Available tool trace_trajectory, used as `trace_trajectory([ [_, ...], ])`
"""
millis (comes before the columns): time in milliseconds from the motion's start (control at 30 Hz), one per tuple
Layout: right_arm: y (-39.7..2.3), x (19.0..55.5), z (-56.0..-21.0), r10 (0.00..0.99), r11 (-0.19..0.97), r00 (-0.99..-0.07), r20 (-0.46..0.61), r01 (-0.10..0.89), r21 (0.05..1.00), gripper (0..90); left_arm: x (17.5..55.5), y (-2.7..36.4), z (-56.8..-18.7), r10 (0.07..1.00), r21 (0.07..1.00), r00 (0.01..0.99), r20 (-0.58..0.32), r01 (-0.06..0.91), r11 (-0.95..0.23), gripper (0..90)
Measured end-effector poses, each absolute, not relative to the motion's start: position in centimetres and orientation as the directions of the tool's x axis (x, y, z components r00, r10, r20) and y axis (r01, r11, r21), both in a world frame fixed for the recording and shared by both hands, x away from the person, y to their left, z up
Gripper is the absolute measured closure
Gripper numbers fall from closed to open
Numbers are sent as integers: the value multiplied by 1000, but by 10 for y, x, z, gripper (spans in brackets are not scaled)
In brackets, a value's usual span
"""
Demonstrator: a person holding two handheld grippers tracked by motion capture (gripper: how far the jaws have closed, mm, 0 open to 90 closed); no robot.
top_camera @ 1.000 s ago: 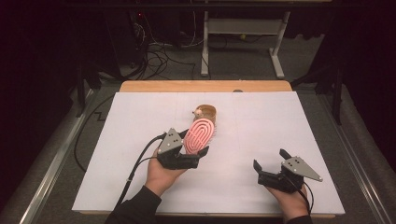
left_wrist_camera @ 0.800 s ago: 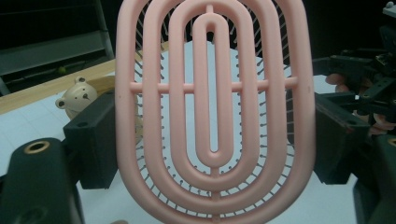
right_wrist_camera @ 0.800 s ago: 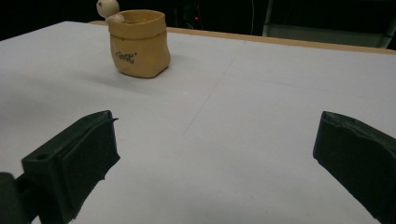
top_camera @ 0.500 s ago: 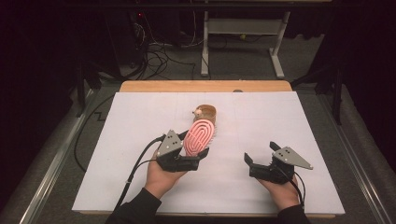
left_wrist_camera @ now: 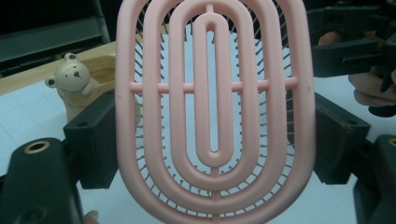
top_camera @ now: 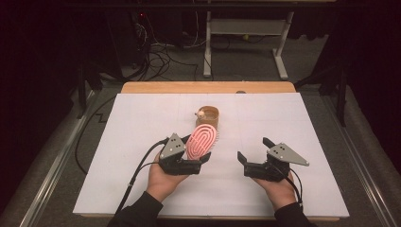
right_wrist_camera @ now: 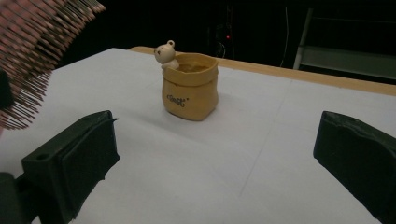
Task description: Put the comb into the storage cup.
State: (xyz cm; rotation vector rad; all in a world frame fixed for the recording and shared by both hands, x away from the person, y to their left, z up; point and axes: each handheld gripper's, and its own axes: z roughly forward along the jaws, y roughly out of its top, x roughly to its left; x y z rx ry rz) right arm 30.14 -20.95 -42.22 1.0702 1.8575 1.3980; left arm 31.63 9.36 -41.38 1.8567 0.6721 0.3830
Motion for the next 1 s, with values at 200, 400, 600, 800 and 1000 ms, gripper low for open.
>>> trace_trajectory([
  [200, -201, 302, -414, 851, 133, -525, 18, 248, 960, 2, 316, 95, -413, 610, 930, 791, -52, 261, -259, 181],
  [400, -193, 302, -405, 838, 125, -544, 34, 253, 959, 2, 315, 93, -415, 617, 929, 786, -40, 256, -266, 181],
  [600, -182, 301, -398, 825, 119, -564, 42, 246, 962, 2, 312, 89, -415, 617, 930, 787, -25, 245, -275, 181],
  [800, -171, 298, -388, 805, 104, -591, 58, 237, 966, 2, 308, 85, -413, 618, 932, 786, -8, 230, -281, 181],
  [1000, -160, 297, -378, 785, 91, -615, 74, 233, 968, 2, 303, 78, -413, 617, 933, 787, 16, 211, -293, 181],
])
